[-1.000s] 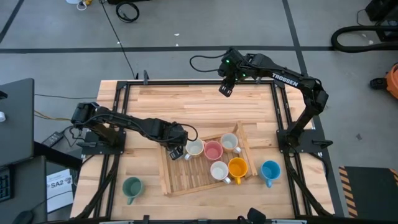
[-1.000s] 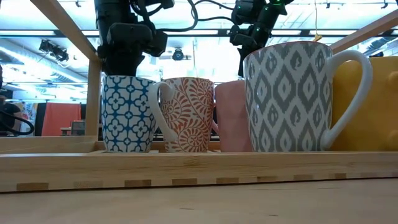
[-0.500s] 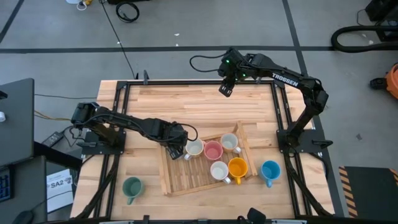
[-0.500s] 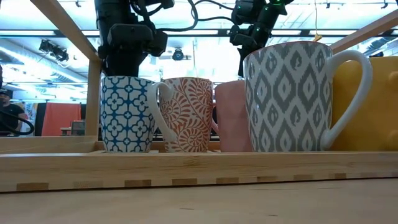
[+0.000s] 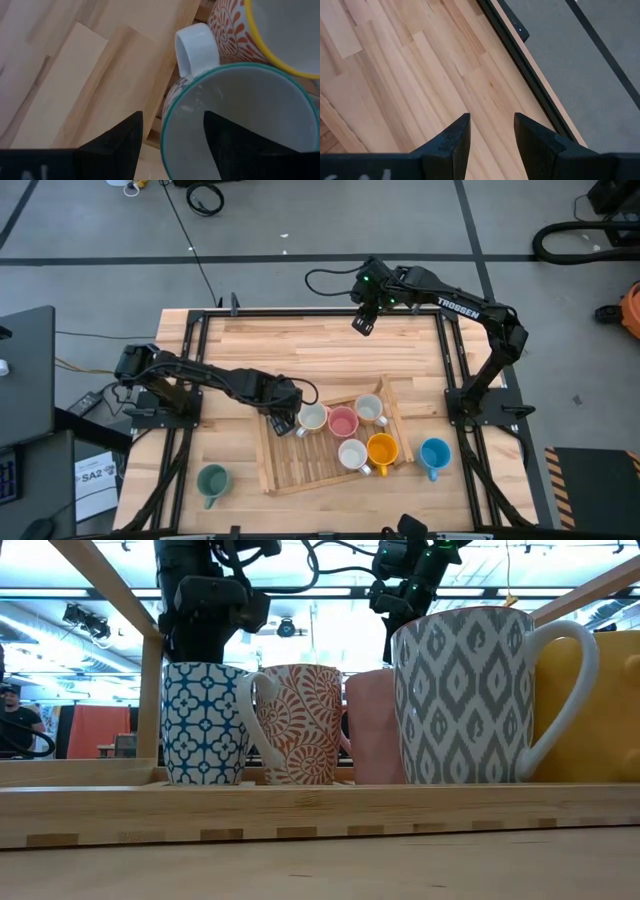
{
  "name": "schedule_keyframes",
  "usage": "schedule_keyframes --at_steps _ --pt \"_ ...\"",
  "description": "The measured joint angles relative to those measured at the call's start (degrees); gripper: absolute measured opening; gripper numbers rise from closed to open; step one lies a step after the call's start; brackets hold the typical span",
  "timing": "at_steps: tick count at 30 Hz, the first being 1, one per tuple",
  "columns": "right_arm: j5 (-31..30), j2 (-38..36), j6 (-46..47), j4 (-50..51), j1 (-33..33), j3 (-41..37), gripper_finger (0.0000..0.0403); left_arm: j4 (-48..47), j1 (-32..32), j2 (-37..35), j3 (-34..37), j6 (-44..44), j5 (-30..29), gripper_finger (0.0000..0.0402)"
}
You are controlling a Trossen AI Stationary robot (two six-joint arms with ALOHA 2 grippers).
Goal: Place coffee mugs
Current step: Put the green mug on the shelf
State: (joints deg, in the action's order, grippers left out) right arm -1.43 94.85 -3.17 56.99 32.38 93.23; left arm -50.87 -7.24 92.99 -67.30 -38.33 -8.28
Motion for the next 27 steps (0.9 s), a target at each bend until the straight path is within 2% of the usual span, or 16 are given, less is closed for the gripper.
schedule_keyframes --at_steps 6,11,20,27 --pt "0.00 0.00 0.01 0.00 0.00 0.00 0.0157 -0.30 1.05 -0.02 -2.52 0.62 1.07 0.0217" --pt "0.00 0.00 0.01 0.04 -0.06 0.00 0.0157 -3.85 2.36 -0.07 -7.54 4.78 1.04 0.0217" --pt "0.00 0.02 2.67 0.09 -4.22 0.00 0.0157 -18.83 3.68 -0.09 -22.42 14.77 1.01 0.0217" --pt "-0.72 0.02 6.97 0.09 -10.31 0.00 0.0157 -30.93 -0.33 -0.15 -34.32 16.95 0.10 0.0217"
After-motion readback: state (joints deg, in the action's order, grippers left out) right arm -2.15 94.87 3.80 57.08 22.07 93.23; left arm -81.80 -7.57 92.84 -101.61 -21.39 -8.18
